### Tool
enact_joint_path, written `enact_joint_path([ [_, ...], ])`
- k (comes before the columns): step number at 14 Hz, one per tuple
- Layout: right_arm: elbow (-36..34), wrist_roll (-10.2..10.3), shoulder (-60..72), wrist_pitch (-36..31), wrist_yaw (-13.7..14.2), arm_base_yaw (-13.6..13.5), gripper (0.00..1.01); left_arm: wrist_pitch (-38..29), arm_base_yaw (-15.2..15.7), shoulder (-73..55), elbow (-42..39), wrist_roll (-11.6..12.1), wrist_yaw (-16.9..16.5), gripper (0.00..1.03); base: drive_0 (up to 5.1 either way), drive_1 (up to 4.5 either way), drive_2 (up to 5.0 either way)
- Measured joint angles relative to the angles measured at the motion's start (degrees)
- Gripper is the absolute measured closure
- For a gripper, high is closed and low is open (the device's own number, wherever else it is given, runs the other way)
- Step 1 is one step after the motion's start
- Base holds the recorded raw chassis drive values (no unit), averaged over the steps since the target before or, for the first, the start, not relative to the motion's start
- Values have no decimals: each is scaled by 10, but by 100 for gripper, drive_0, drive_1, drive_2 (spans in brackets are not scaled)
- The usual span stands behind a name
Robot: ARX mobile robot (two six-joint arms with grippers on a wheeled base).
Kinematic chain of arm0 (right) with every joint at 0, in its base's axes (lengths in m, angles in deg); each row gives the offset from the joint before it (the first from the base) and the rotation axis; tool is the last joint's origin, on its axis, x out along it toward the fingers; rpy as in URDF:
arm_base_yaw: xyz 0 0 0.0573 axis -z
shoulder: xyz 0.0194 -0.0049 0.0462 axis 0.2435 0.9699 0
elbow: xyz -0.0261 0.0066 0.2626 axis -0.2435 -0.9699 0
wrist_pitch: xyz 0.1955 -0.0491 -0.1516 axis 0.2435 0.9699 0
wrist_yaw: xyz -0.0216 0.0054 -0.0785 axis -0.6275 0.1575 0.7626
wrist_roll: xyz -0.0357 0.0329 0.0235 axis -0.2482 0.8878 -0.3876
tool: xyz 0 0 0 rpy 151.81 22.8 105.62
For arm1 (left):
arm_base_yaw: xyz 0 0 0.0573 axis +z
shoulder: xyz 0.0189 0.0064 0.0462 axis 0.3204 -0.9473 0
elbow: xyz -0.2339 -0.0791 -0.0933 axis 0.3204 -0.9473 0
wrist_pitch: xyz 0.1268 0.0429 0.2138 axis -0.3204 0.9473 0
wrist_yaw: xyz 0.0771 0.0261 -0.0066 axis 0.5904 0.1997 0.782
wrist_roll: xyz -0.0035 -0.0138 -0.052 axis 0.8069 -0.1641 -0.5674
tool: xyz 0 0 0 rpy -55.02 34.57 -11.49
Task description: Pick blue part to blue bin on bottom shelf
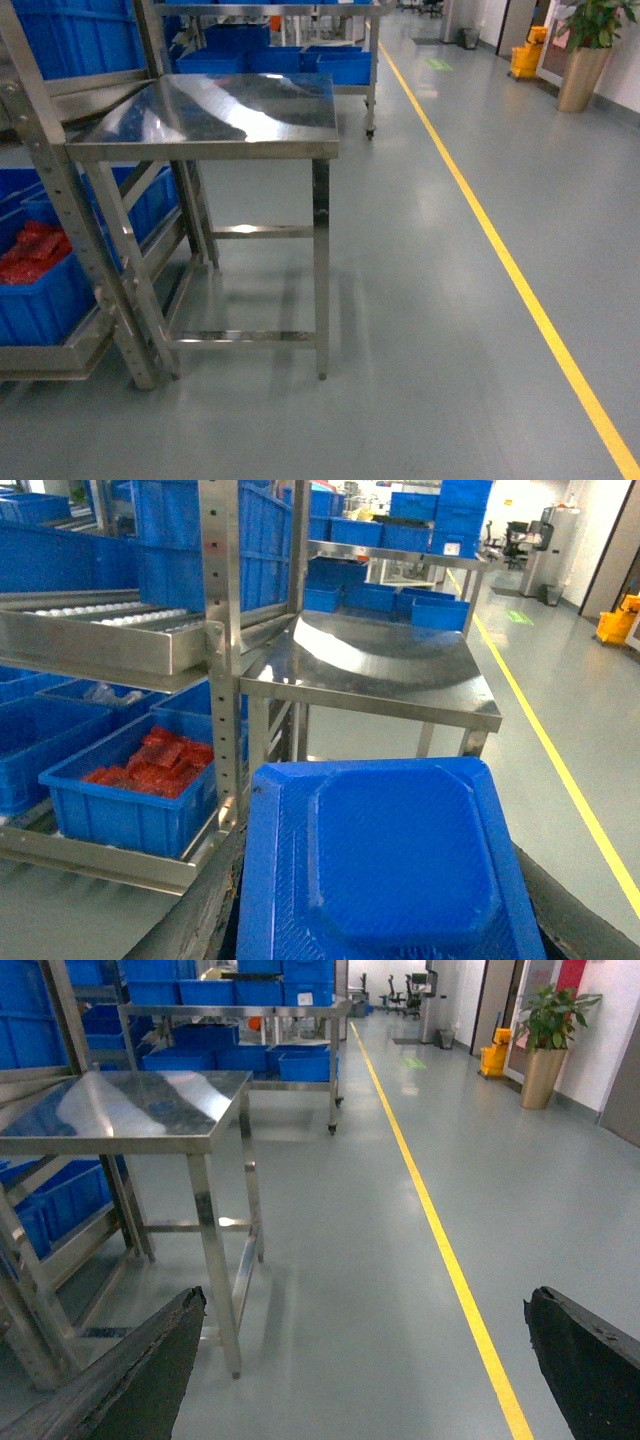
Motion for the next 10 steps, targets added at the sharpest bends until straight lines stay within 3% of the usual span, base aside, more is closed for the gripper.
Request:
enact_joint_path([
  [10,0,0,0,0,0,0,3,-2,0,1,0,0,0,60,-12,391,-415],
])
